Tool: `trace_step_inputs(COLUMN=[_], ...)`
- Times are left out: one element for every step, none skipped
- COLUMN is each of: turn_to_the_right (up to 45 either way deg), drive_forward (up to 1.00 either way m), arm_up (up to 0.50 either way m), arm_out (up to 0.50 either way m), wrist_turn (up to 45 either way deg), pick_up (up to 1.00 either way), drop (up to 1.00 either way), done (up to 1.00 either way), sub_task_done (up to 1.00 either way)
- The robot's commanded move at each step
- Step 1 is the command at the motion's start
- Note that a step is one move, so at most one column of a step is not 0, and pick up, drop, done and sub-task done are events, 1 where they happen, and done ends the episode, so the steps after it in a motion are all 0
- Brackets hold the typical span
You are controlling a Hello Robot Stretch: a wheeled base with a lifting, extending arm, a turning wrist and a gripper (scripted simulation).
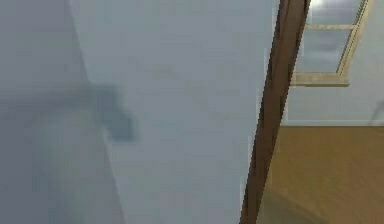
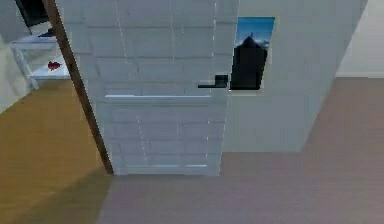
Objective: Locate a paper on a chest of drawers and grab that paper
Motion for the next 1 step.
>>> trace_step_inputs(turn_to_the_right=[45.0], drive_forward=[0.00], arm_up=[0.00], arm_out=[0.00], wrist_turn=[0.0], pick_up=[0.00], drop=[0.00], done=[0.00], sub_task_done=[0.00])
